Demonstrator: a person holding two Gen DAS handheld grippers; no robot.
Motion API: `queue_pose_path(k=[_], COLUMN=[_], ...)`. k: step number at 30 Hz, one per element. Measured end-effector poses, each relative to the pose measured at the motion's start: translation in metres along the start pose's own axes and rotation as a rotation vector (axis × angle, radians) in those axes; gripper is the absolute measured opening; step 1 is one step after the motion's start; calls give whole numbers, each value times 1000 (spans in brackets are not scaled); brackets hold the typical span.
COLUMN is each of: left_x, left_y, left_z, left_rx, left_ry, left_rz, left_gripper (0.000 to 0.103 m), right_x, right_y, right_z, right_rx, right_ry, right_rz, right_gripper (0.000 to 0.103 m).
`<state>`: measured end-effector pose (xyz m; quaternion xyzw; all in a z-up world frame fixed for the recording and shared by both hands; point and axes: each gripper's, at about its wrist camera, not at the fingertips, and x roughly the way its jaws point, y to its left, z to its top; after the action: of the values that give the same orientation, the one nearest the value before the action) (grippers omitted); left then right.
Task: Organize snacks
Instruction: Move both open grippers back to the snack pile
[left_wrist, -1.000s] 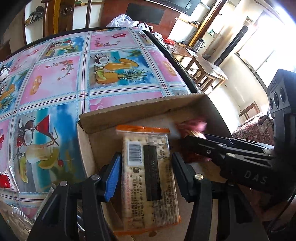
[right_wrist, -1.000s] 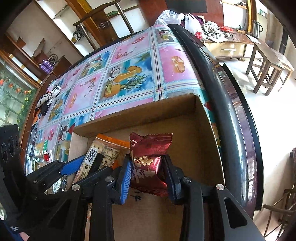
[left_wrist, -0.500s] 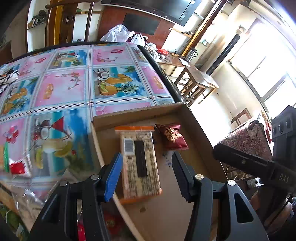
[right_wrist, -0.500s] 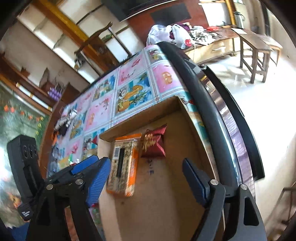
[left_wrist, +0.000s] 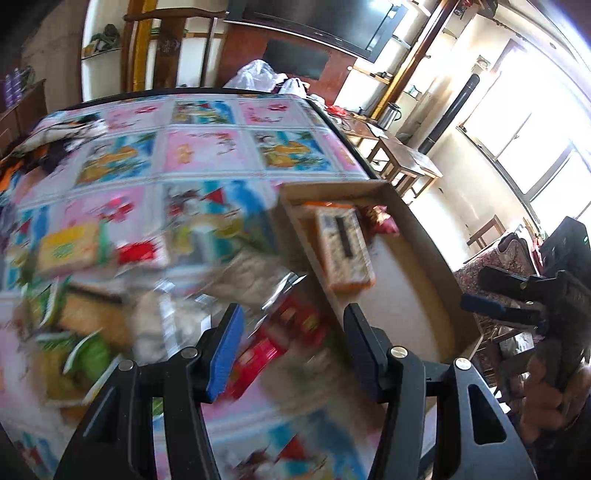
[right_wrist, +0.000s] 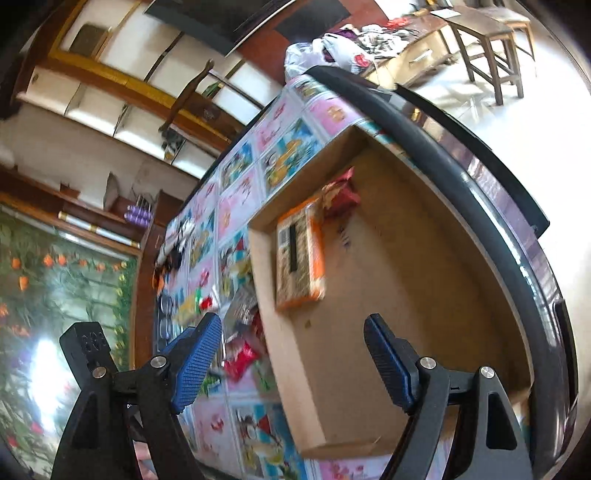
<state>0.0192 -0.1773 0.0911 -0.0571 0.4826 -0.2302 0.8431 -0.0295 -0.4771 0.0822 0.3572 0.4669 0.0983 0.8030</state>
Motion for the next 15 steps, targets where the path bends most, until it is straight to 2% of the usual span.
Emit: queue_pose_path(k=[4, 7, 12, 15], left_x=[-22, -36, -53, -61], left_y=[25, 44, 82, 101], left_z=[-21, -36, -64, -79], left_rx=[-16, -30, -99, -135], left_ry=[-1, -7, 3, 14], left_rz=[25, 53, 94, 114], left_gripper=[56, 59, 59, 59], right_x=[3, 20, 52, 70], right_y=[39, 65, 86, 95], right_z=[-20, -38, -66, -83], right_rx=[-136, -201, -302, -329], right_ry=[16, 78, 144, 195], right_rz=[-28, -50, -98, -81], right_gripper=[83, 85, 85, 83])
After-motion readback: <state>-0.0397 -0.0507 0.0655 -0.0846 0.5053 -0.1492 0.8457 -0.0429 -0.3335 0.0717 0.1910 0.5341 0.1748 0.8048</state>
